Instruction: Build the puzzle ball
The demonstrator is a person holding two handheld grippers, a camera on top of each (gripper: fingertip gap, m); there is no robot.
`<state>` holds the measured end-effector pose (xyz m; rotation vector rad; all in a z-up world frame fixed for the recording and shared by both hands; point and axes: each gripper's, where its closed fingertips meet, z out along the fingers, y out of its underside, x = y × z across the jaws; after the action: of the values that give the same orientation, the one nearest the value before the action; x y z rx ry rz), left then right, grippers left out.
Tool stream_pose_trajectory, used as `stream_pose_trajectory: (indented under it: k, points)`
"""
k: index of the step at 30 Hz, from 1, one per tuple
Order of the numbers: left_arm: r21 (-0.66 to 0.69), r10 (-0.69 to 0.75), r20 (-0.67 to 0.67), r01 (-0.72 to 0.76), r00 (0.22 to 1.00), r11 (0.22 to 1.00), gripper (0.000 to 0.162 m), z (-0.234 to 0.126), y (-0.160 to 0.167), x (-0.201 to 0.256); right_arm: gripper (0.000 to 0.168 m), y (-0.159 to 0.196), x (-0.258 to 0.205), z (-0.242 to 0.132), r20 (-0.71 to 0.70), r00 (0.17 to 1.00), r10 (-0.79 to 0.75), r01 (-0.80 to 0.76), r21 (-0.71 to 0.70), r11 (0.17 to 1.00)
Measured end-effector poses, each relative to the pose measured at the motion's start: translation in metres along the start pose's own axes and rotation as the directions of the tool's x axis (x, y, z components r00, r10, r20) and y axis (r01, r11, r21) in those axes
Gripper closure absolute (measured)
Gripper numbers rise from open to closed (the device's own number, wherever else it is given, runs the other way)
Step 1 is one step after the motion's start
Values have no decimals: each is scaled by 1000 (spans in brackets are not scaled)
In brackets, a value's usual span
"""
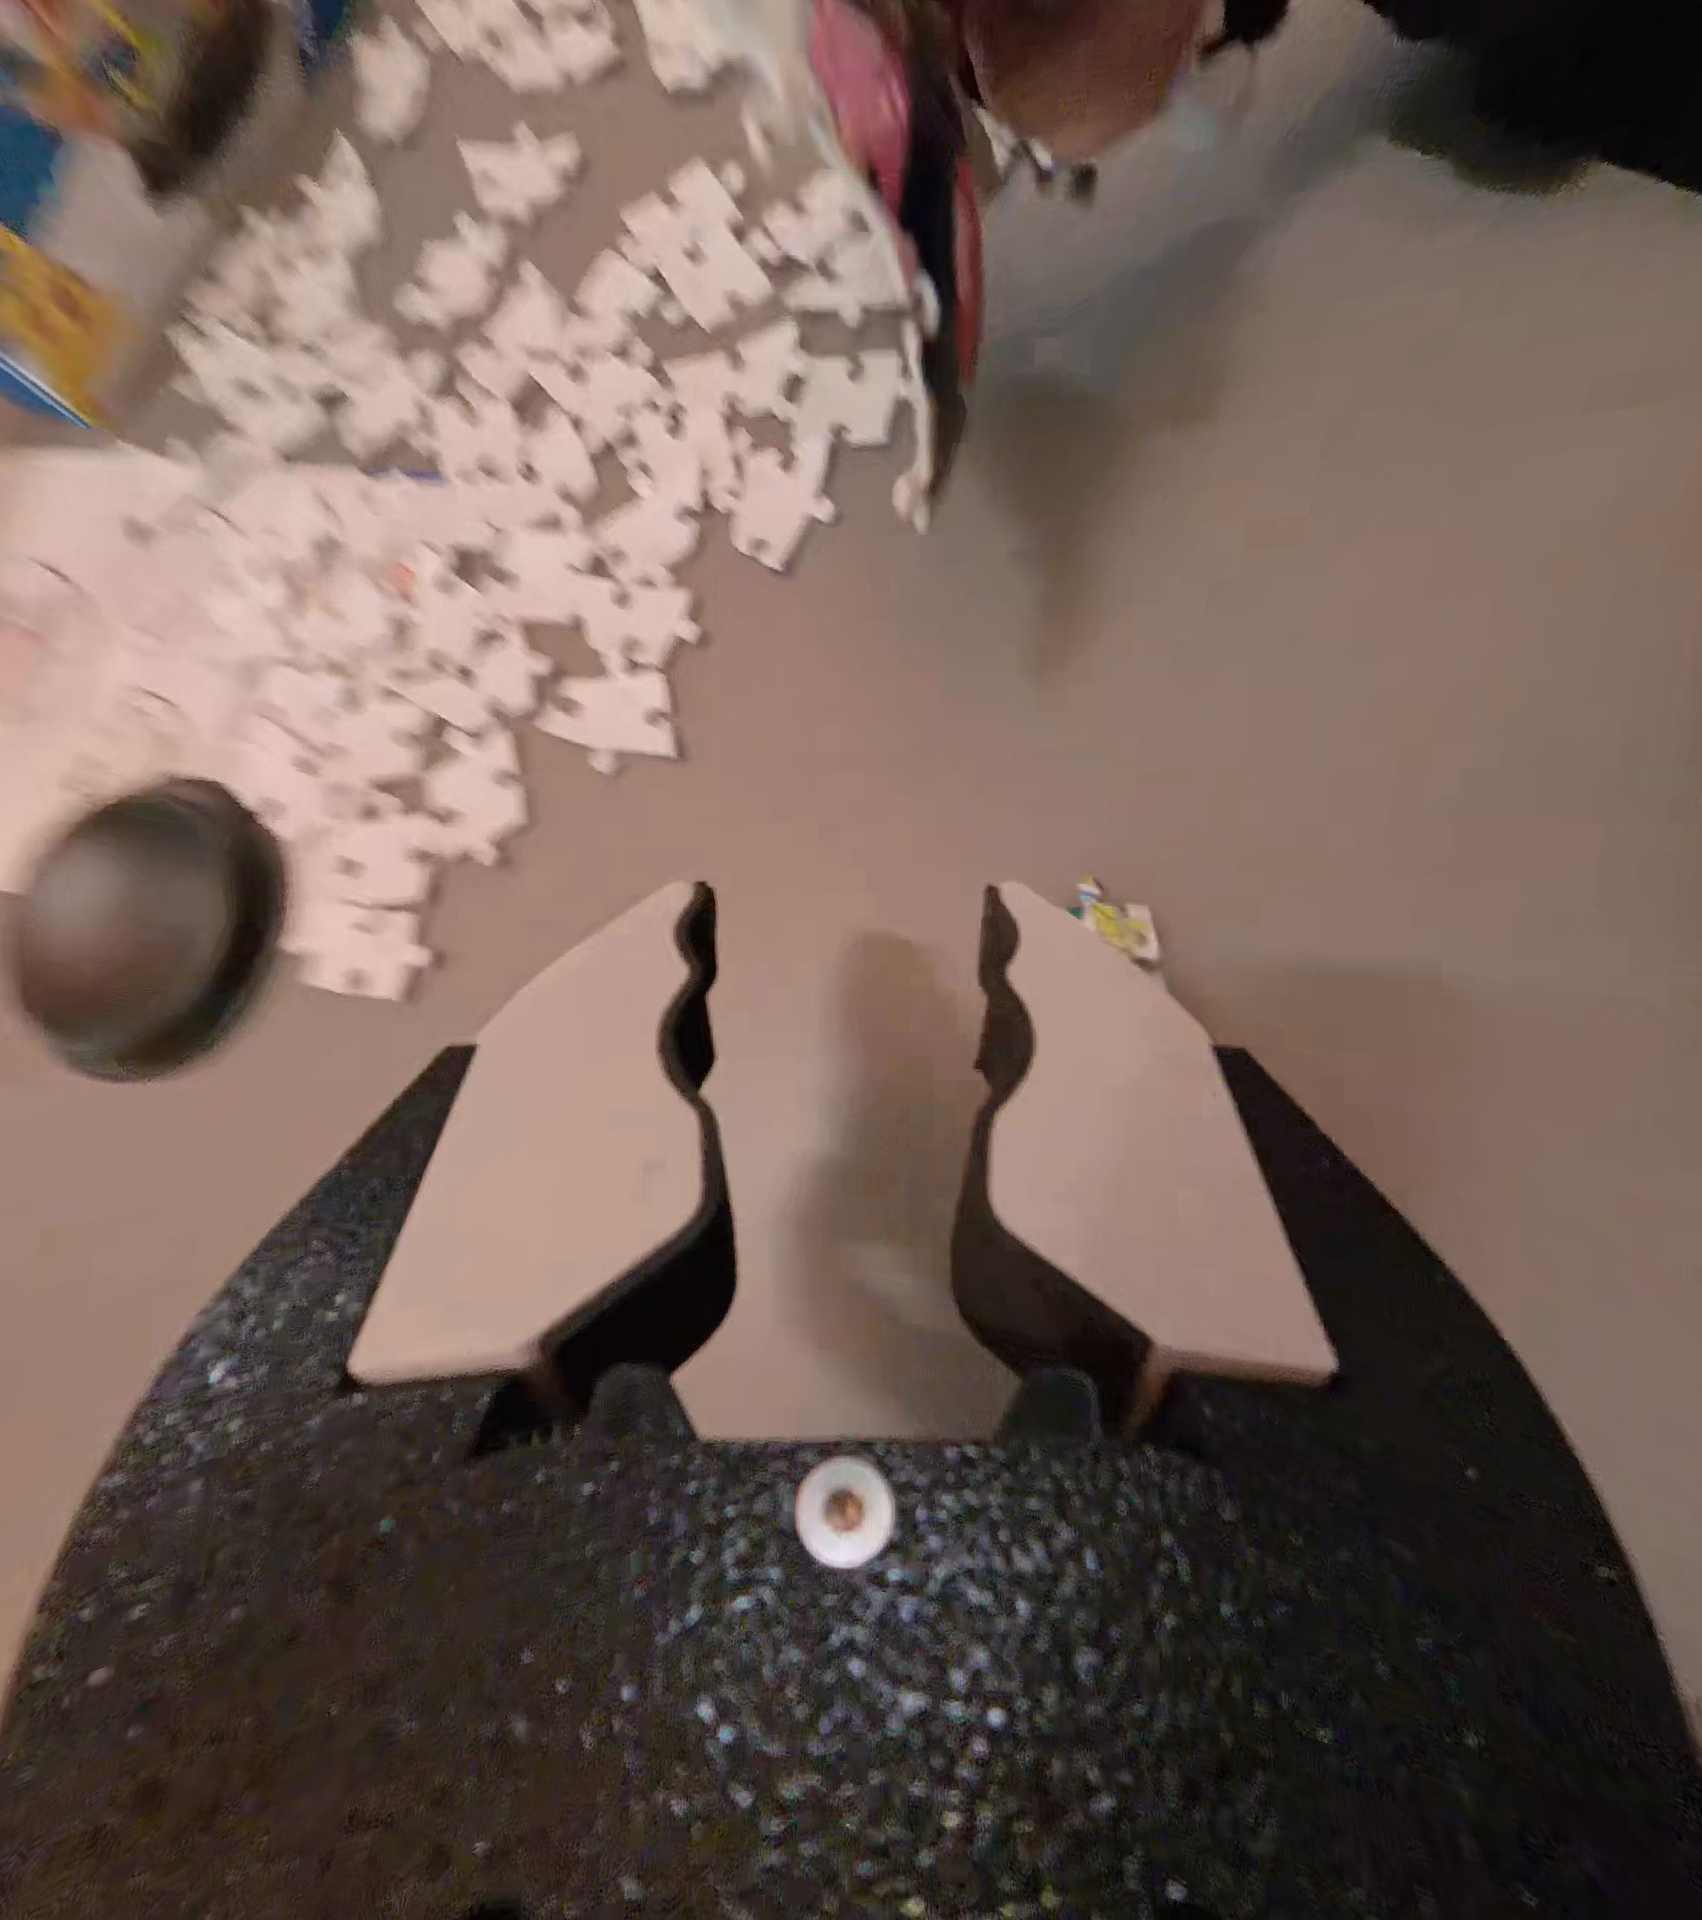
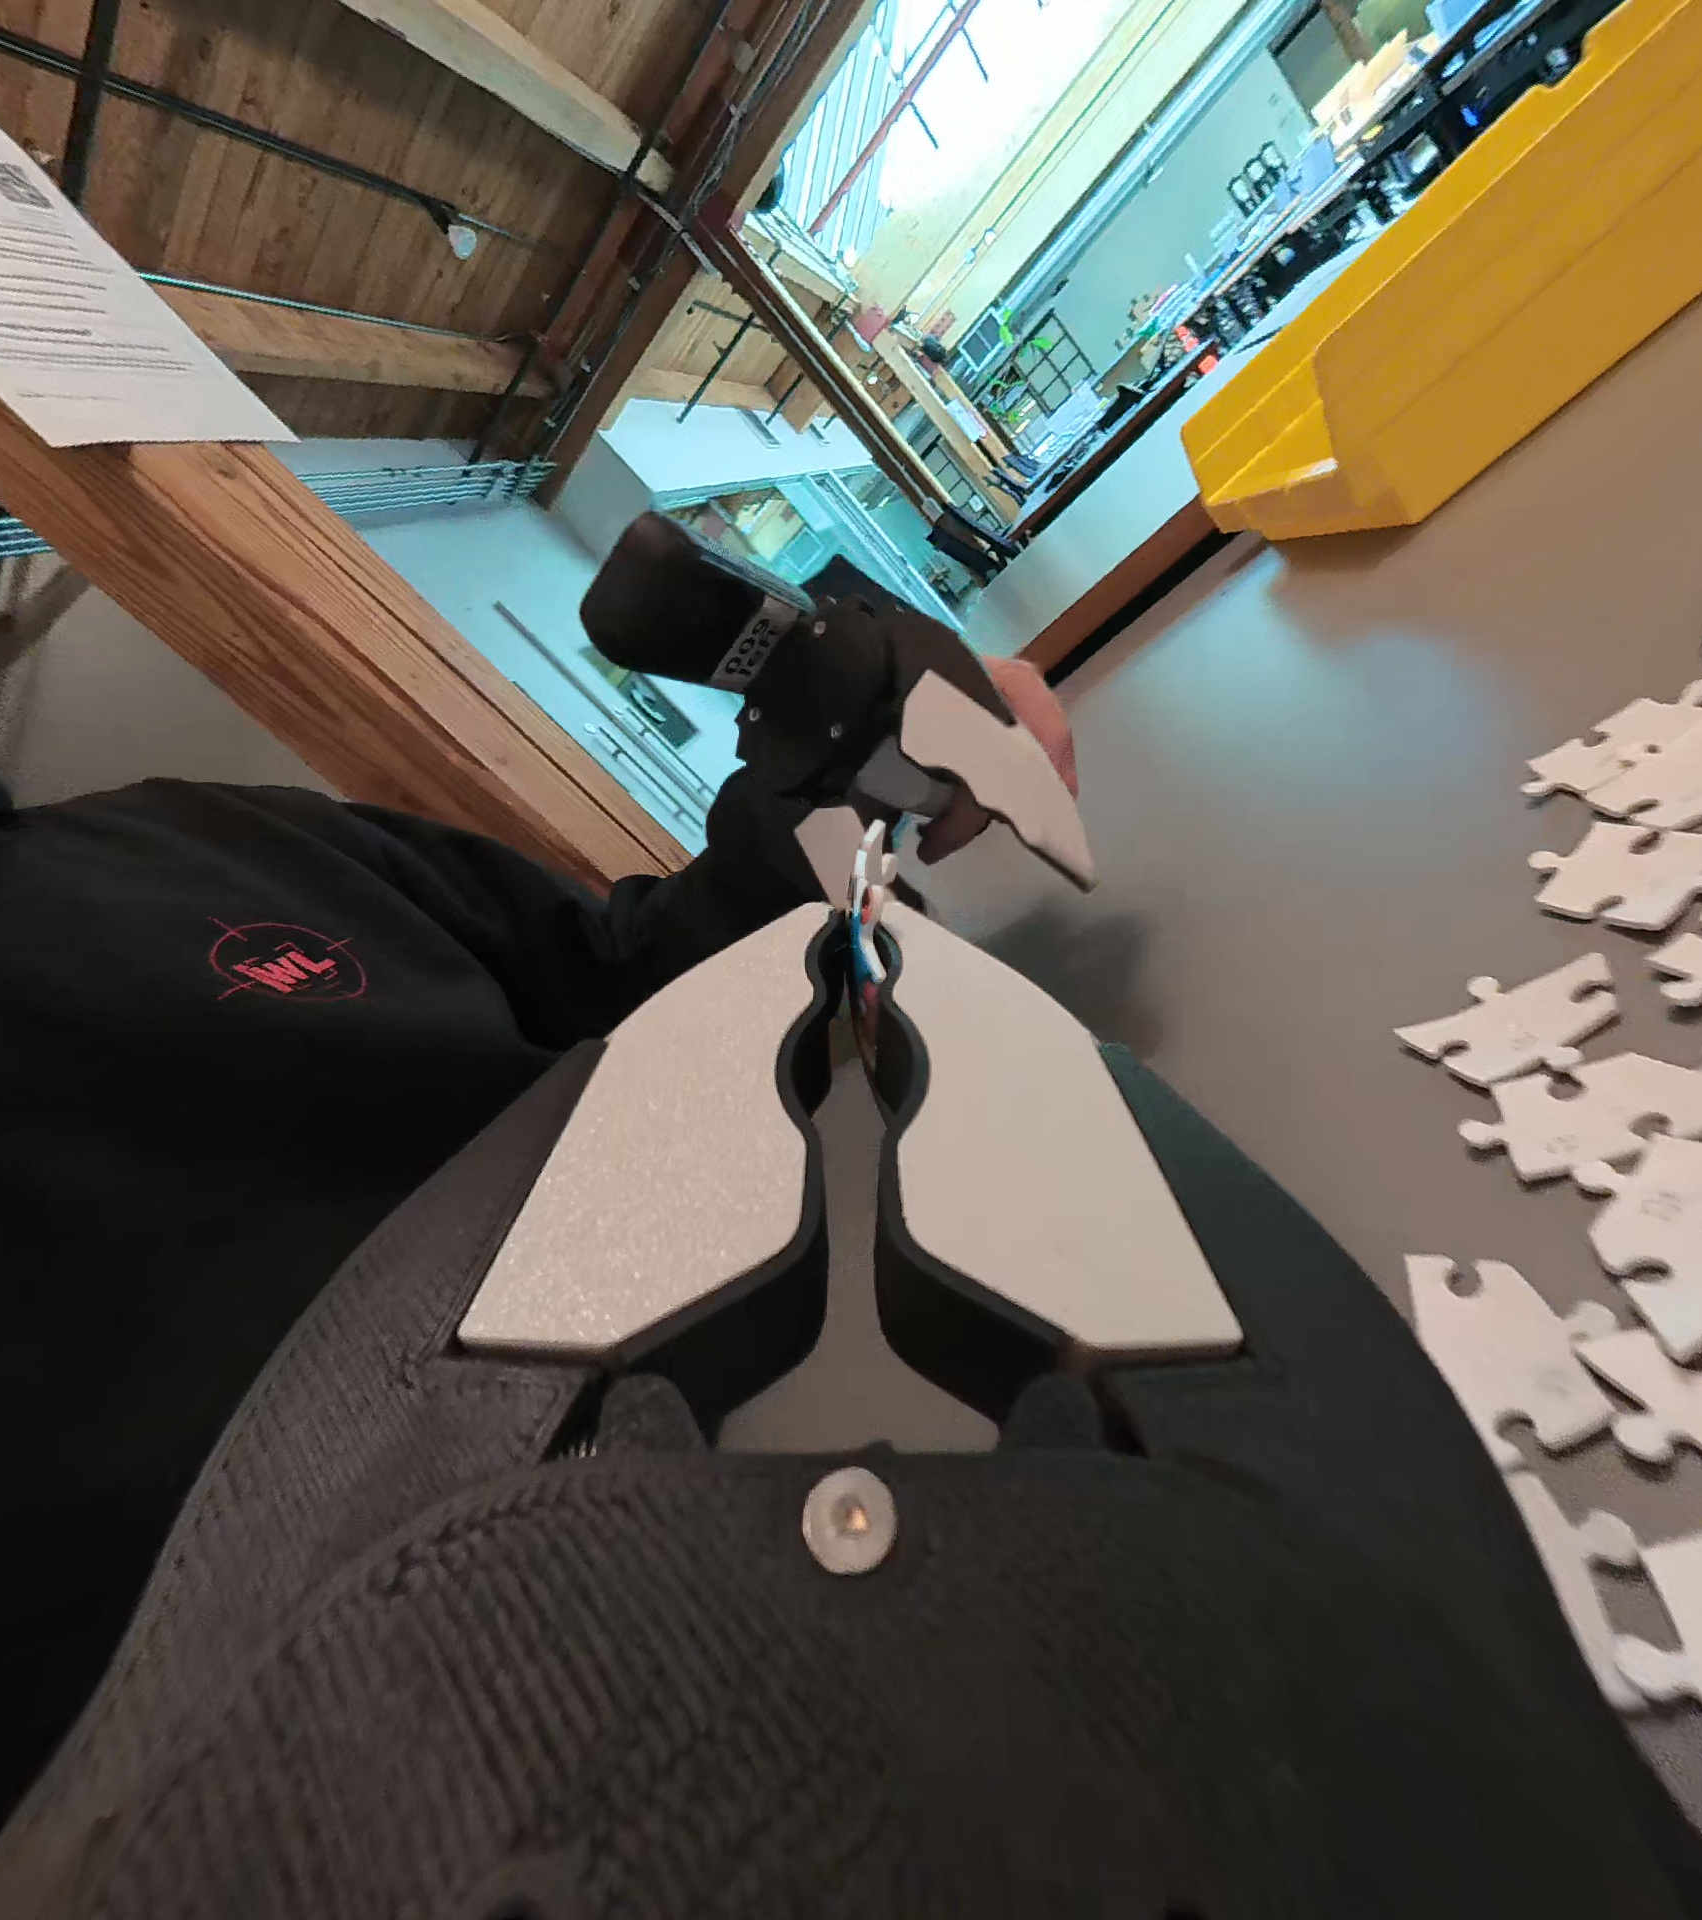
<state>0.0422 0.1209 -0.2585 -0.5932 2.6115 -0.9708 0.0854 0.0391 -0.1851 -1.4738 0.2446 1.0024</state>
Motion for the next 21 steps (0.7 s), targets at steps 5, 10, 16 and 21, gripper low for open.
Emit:
stream_pose_trajectory:
  k: [5, 10, 16, 21]
  points:
    - [-41, -17, -103, 13, 995, 999, 118, 6, 27, 32, 166, 3, 1, 7, 6, 1000, -14, 14, -13, 1000]
    - [-126, 12, -96, -24, 995, 992, 120, 24, 37, 52, 165, 6, -2, 20, 26, 998, -55, 56, -22, 998]
    - [-73, -2, -41, -1, 999, 997, 119, 20, 24, 42, 165, -6, -5, 25, 22, 989, -149, 147, 73, 986]
    - [235, -183, 75, 161, 980, 959, 127, -10, -32, 6, 166, -13, -17, 33, 65, 977, -203, 193, 144, 971]
